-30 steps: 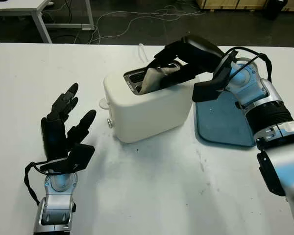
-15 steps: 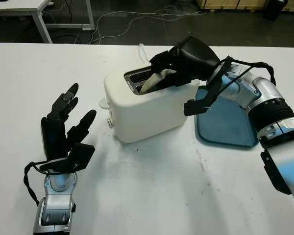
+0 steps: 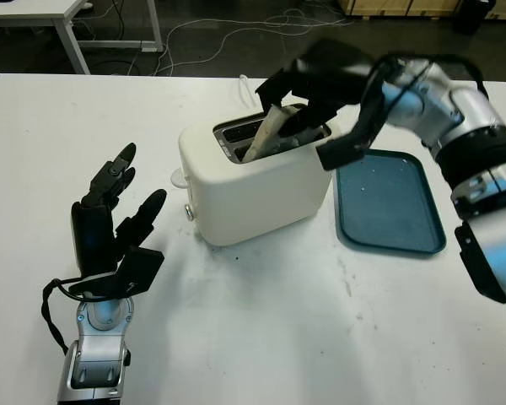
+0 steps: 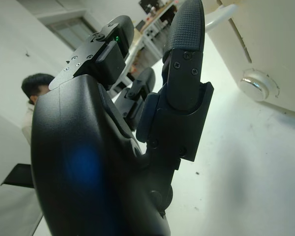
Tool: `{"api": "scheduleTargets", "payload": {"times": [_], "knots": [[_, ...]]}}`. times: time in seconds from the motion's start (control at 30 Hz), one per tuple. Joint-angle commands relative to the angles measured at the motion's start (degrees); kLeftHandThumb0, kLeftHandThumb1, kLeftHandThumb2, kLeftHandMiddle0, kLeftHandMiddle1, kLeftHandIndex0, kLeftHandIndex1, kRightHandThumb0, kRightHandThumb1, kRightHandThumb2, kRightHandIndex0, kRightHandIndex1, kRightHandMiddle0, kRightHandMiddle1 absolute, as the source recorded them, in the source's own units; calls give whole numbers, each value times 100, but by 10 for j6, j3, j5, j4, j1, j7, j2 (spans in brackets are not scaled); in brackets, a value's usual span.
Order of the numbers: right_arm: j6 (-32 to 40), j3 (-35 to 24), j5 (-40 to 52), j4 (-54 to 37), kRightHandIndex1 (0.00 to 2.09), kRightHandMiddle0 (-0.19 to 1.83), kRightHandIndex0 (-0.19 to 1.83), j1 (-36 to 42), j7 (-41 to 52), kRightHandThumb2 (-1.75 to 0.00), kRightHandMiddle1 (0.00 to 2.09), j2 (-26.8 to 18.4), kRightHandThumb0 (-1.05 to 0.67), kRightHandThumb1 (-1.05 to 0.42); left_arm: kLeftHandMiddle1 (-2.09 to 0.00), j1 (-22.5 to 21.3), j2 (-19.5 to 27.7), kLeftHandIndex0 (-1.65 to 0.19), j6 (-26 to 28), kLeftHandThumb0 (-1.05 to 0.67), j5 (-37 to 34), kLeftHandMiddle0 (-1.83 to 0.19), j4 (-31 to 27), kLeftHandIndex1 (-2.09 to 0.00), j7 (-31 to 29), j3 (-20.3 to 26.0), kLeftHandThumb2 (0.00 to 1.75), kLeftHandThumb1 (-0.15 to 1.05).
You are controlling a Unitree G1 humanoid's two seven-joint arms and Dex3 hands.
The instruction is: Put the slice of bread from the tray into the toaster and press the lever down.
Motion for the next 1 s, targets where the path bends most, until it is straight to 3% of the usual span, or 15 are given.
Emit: {"api": "scheduleTargets", "payload": {"times": [0.0, 0.47, 0.8, 0.97], "knots": [[15, -2, 12, -15, 175, 81, 109, -22, 19, -29, 175, 8, -46, -92, 0, 3, -3, -59, 1, -76, 5, -73, -2, 0, 3, -2, 22, 92], [13, 28, 7, -16, 175, 92, 116, -16, 54, -30, 175, 33, -49, -92, 0, 6, -4, -58, 8, -75, 3, -72, -8, 0, 2, -2, 22, 92], [11, 38, 3, -24, 175, 89, 116, -18, 73, -31, 175, 43, -47, -92, -1, 4, -5, -60, -12, -74, 1, -74, 3, -1, 10, -3, 20, 92], [12, 45, 4, -23, 175, 89, 116, -14, 81, -32, 175, 49, -47, -92, 0, 5, -6, -59, 4, -75, 0, -73, -4, 0, 5, -4, 21, 92]]}}
